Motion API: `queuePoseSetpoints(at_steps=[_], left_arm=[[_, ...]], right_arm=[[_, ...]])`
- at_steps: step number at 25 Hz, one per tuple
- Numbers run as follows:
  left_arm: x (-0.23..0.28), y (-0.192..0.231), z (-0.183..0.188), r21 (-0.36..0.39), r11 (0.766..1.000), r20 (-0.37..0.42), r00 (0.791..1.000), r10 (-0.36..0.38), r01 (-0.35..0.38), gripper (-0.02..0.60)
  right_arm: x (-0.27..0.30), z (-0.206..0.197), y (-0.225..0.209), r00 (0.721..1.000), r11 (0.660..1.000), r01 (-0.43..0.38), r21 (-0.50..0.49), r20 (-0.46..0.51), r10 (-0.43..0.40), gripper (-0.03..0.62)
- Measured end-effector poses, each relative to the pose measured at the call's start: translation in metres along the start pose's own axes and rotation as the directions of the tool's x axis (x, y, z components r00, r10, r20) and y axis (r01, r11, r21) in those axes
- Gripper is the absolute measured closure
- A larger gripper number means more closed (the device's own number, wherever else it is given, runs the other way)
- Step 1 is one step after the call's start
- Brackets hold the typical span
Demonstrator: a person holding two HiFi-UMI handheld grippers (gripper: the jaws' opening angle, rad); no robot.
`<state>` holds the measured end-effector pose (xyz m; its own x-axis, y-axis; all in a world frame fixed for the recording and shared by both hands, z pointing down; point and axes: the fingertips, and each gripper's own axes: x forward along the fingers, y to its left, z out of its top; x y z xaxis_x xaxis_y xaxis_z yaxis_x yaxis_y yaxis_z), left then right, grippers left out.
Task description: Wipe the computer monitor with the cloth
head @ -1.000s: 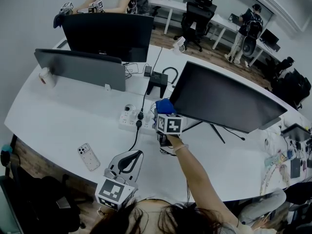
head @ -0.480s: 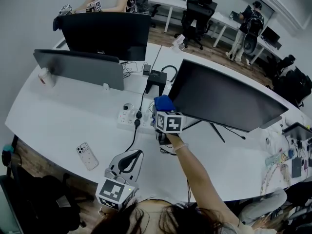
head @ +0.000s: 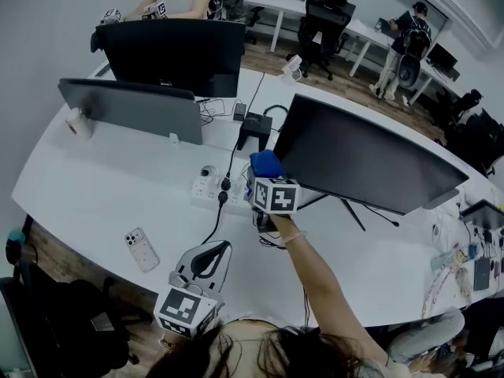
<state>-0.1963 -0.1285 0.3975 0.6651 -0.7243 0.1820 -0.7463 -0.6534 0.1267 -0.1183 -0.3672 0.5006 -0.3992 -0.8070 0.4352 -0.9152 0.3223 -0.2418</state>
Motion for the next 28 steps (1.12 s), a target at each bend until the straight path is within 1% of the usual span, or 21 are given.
queuePoseSetpoints(at_steps=[4,8,10,18,22,26,28], left_arm=[[-0.001,0.001,0.002,0.015,1.000,0.006,1.000,0.010,-0.010,0.572],[-0.004,0.002,0.003,-0.010,1.000,-0.016,1.000,0.018,-0.018,0.572],[-0.004,0.003,0.004,-0.005,1.000,-0.019,1.000,0.017,-0.017,0.572],[-0.002,0.005,0.007,0.037,0.999,-0.007,1.000,-0.008,0.008,0.572],[-0.002,0.005,0.009,0.010,1.000,-0.027,1.000,-0.015,0.015,0.572],[0.000,0.006,0.005,0.048,0.998,-0.021,0.999,-0.030,0.031,0.572],[0.002,0.005,0.005,0.048,0.998,-0.018,0.999,-0.036,0.037,0.572]], right_arm=[[-0.001,0.002,0.001,1.000,1.000,-0.004,0.002,0.002,0.004,0.493],[-0.003,0.006,0.002,1.000,1.000,-0.001,0.013,0.013,0.001,0.493],[-0.004,0.009,0.003,1.000,1.000,-0.001,0.020,0.021,0.000,0.493],[-0.007,0.020,0.005,0.999,0.999,0.001,0.051,0.040,-0.003,0.493],[-0.010,0.022,0.005,0.999,0.998,0.016,0.053,0.049,-0.019,0.493],[-0.011,0.023,0.006,0.999,0.999,0.009,0.051,0.051,-0.011,0.493],[-0.012,0.025,0.006,0.999,0.999,0.009,0.047,0.052,-0.012,0.493]])
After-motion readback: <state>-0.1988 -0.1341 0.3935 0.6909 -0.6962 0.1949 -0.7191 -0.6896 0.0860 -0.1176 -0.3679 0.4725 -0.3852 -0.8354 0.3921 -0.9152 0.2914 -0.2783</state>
